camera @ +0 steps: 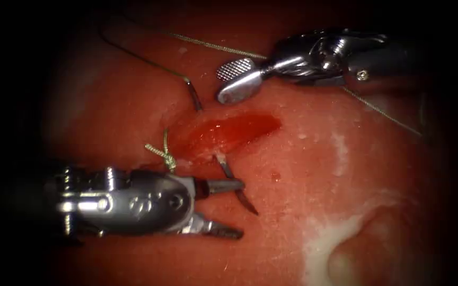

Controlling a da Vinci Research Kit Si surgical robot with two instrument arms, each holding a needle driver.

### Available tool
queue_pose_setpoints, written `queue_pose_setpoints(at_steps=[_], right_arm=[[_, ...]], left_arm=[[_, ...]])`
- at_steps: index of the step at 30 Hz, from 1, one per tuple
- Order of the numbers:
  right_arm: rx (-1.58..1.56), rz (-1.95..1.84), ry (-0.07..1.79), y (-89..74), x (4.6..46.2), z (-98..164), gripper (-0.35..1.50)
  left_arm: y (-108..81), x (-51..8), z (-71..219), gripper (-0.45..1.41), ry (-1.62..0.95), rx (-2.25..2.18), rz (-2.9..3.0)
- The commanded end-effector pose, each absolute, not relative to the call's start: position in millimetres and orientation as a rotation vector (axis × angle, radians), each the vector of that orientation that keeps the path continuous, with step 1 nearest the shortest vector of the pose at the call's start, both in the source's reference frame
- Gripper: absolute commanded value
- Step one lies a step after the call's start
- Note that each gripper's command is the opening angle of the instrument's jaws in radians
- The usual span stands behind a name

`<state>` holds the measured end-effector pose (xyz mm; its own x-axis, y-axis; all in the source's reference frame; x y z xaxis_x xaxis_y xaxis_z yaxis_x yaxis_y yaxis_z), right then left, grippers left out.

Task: Wound Closure

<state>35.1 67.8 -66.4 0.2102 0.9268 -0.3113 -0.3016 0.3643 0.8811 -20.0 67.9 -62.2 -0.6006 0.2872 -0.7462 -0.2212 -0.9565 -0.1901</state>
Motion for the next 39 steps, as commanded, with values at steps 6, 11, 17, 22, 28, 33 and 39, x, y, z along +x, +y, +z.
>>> queue_pose_setpoints(at_steps=[6, 11, 17, 22, 28, 33, 39], right_arm=[[0.785, 0.995, 0.995, 67.6, 35.6, -66.1, 1.23], [0.785, 0.988, 0.996, 67.3, 36.5, -66.0, 1.23], [0.785, 0.984, 0.996, 67.0, 36.6, -65.7, 1.21], [0.780, 0.982, 0.997, 66.7, 36.7, -65.3, 1.21], [0.780, 0.982, 0.997, 66.8, 36.6, -65.3, 1.21], [0.782, 0.981, 0.997, 66.7, 36.4, -65.4, 1.21], [0.803, 0.969, 1.022, 66.8, 35.0, -67.1, 1.20]], left_arm=[[68.2, -19.3, -61.1, 0.69, 0.018, -1.144, 2.608], [68.3, -19.1, -59.2, 0.69, 0.100, -1.080, 2.611], [67.7, -20.4, -58.4, 0.71, 0.159, -1.070, 2.648], [67.9, -21.2, -58.5, 0.72, 0.235, -1.115, 2.607], [67.9, -20.8, -58.4, 0.18, 0.216, -1.186, 2.614], [67.5, -21.1, -58.5, -0.28, 0.127, -1.239, 2.458], [68.1, -20.3, -60.4, -0.35, -0.156, -1.338, 2.131]])
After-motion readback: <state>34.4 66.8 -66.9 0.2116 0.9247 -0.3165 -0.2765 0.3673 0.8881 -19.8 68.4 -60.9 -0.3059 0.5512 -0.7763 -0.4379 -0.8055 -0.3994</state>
